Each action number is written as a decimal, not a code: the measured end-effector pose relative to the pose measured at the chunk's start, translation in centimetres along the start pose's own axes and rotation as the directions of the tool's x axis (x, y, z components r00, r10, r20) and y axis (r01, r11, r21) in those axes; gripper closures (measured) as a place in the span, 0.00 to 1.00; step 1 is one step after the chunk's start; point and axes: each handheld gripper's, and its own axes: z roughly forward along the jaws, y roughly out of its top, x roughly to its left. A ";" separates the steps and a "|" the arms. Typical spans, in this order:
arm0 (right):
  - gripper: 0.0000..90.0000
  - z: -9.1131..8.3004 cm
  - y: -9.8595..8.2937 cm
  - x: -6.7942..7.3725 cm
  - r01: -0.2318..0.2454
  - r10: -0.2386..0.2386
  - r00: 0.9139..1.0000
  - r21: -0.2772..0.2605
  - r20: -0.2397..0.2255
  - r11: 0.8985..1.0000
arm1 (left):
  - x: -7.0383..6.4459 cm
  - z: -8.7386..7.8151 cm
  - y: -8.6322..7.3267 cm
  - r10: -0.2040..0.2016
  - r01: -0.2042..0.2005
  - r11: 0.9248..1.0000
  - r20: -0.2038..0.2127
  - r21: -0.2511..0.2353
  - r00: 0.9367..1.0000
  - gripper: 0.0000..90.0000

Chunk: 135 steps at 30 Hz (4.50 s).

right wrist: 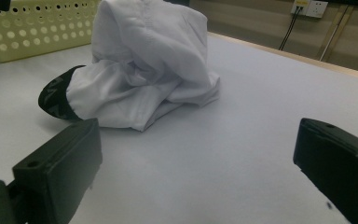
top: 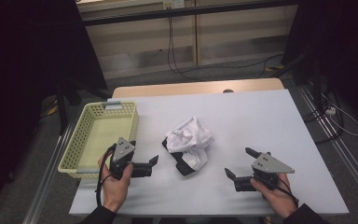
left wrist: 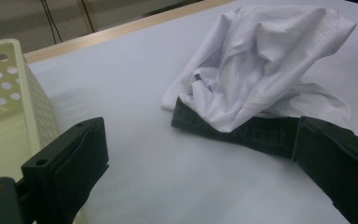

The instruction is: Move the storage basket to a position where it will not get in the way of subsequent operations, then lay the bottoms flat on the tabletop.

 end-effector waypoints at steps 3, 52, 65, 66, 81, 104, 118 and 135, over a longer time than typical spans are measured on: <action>0.01 0.1 0.0 0.0 -0.003 0.002 1.000 -0.005 -0.007 1.000 | -0.4 0.4 0.0 -0.007 0.007 1.000 -0.003 0.012 1.000 0.04; 0.33 9.5 4.0 6.6 0.145 -0.080 0.951 0.202 -0.297 0.969 | -1.7 7.2 1.4 0.086 -0.091 0.985 0.040 0.144 0.995 0.04; 0.34 11.8 3.4 7.9 0.295 -0.209 0.932 0.281 -0.298 0.914 | -1.2 7.3 1.1 0.081 -0.085 0.987 0.033 0.134 0.996 0.06; 0.36 11.9 3.3 8.0 0.296 -0.210 0.932 0.286 -0.295 0.911 | -1.2 7.4 1.0 0.081 -0.085 0.987 0.035 0.135 0.996 0.06; 0.67 9.8 5.2 5.1 0.184 -0.102 0.946 0.252 -0.308 0.950 | -1.3 7.7 0.9 0.070 -0.075 0.985 0.035 0.157 0.997 0.05; 0.87 4.8 8.5 -1.6 0.018 0.027 0.971 0.185 -0.238 0.982 | -4.2 8.6 1.1 0.114 -0.142 0.981 0.201 0.131 0.973 0.08; 0.56 5.8 6.8 -3.4 0.005 0.049 0.983 0.294 -0.177 0.956 | -5.6 10.7 0.9 0.112 -0.171 0.964 0.278 0.201 0.954 0.80; 0.64 3.0 4.4 -5.7 -0.001 0.026 0.997 0.305 -0.079 0.952 | -3.5 9.3 1.8 0.045 -0.096 0.974 0.243 0.203 0.969 0.98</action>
